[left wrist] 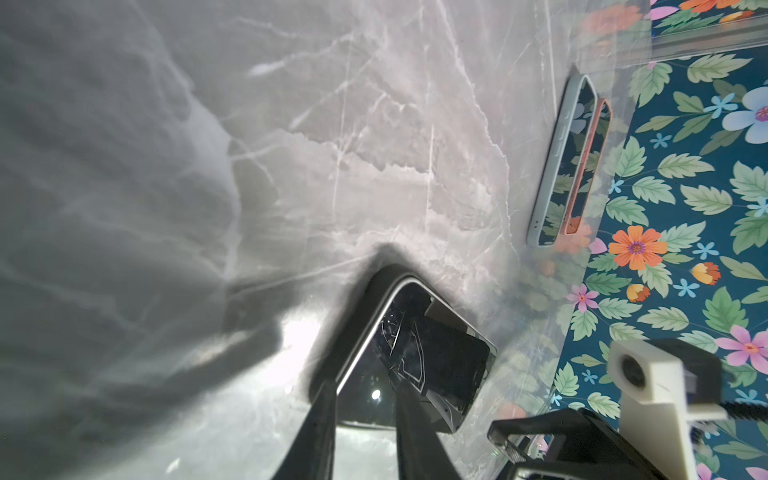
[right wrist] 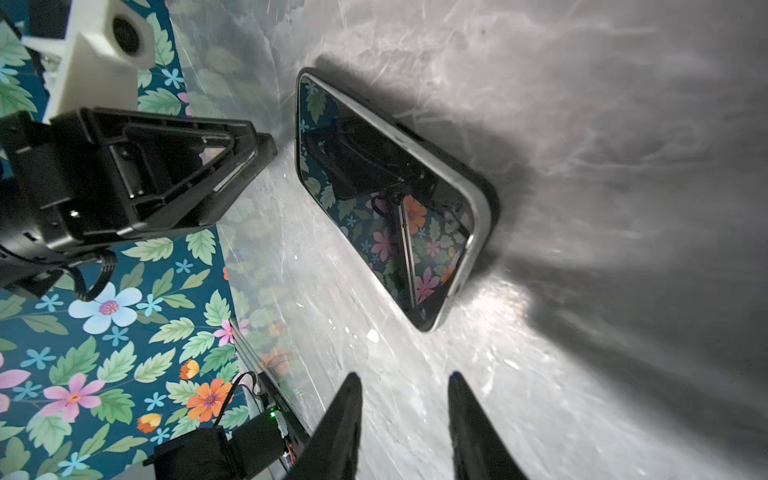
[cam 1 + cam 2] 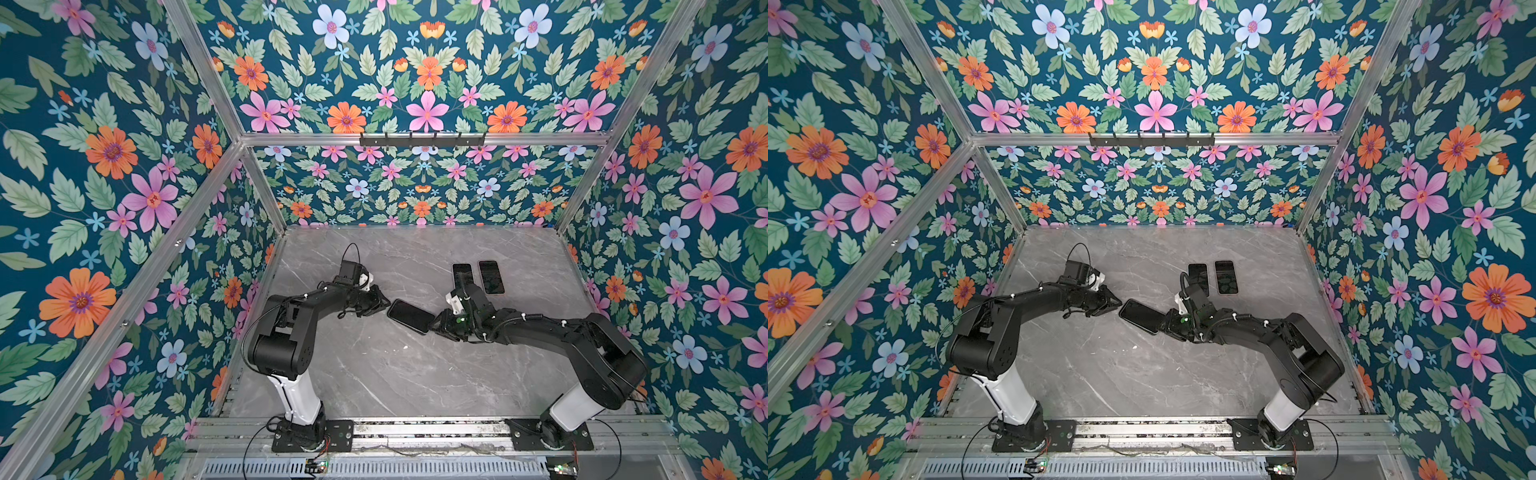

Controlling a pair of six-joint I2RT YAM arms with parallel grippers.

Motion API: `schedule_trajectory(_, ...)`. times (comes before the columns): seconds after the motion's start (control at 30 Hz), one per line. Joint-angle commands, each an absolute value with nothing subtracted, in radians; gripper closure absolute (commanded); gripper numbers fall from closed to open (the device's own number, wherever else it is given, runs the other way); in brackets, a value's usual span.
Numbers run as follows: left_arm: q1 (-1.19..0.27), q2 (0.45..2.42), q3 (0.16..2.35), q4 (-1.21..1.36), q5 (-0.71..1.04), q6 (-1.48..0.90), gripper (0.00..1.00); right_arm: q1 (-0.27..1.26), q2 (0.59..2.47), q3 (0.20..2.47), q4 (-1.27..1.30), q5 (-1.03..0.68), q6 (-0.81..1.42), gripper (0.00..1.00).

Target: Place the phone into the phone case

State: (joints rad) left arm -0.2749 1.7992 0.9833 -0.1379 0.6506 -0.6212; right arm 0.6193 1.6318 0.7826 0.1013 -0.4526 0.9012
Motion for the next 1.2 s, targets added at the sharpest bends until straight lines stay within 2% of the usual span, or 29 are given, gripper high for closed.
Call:
schedule_trajectory(0.0,-0.275,1.827,1.005,-0.138,0.665,-0.602,0.71,0.623,1.650,0.809,0.054,-0.447,0.852,0.67)
schedule_trajectory(0.4,-0.281,1.867,1.014,-0.107,0.699,-0.609,0.71,0.635,1.749,0.878,0.038,-0.466,0.845,0.74)
schedule_trajectory(1.17,-0.295,1.842,0.957,-0.052,0.722,-0.640,0.74,0.671,1.822,0.960,0.039,-0.483,0.840,0.77)
